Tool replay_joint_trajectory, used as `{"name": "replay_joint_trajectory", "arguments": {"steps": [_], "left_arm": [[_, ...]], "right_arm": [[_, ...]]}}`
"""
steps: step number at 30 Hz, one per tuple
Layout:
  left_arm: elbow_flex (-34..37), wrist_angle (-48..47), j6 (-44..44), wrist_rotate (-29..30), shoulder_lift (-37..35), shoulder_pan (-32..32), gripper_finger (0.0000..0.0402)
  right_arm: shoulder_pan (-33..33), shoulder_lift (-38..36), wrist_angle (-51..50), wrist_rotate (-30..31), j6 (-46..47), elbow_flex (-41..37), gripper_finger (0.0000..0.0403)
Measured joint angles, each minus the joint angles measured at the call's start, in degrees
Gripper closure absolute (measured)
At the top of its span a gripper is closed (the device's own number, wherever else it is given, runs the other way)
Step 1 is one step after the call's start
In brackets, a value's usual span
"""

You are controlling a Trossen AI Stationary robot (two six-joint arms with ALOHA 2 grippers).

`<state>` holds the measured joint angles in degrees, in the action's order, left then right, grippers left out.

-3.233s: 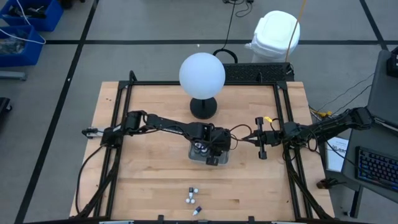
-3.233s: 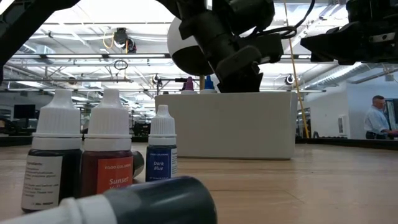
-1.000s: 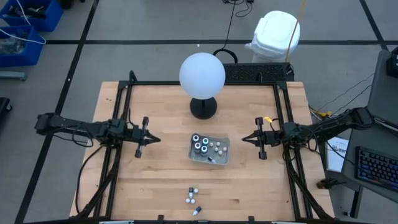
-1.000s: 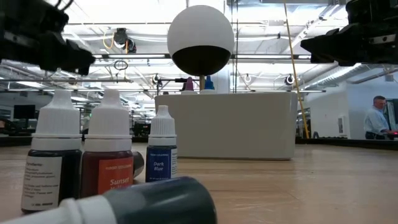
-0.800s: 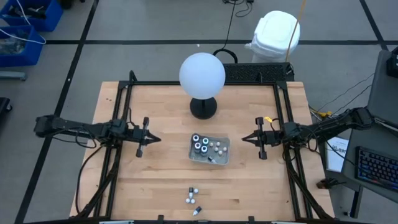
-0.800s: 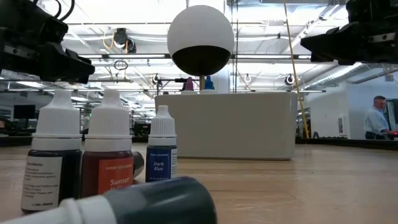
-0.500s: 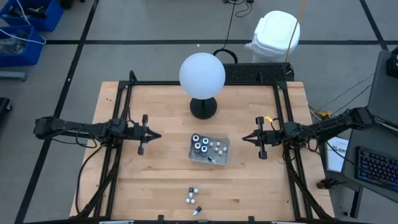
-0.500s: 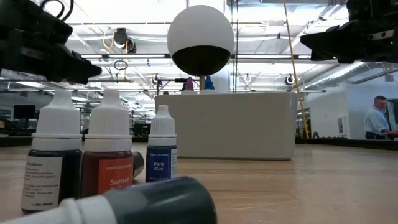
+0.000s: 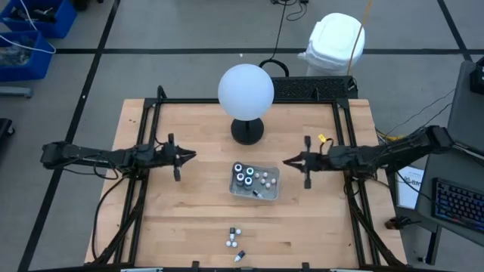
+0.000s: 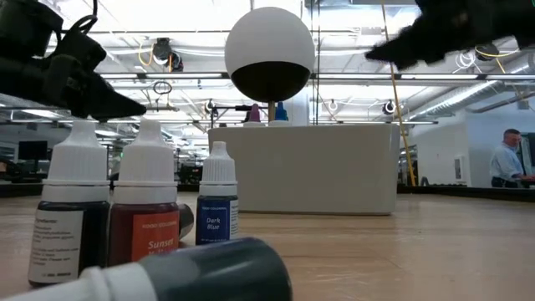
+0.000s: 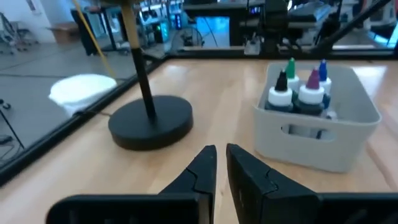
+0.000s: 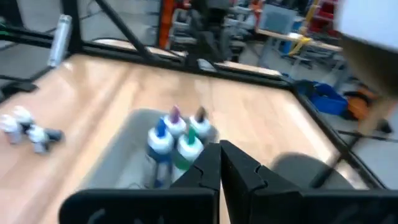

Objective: Pick & Place food coloring
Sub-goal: Put the small blue food coloring bottle into the gray bin

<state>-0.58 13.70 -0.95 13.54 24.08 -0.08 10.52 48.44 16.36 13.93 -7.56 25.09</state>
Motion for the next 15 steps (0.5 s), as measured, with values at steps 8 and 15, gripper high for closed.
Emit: {"name": "replay_joint_trajectory", "arguments": {"steps": [8,15], "left_arm": [[0.0,0.34,-0.24,-1.2,-0.01,0.0,0.0355],[0.0,1.47,-0.26,-1.49,-0.01,0.0,0.0355]], "right_arm": [[7.2,23.25,-10.32,2.71,0.82,24.95,0.0403],[12.48,43.95,-17.26,2.32,0.72,45.05,0.0403]]}}
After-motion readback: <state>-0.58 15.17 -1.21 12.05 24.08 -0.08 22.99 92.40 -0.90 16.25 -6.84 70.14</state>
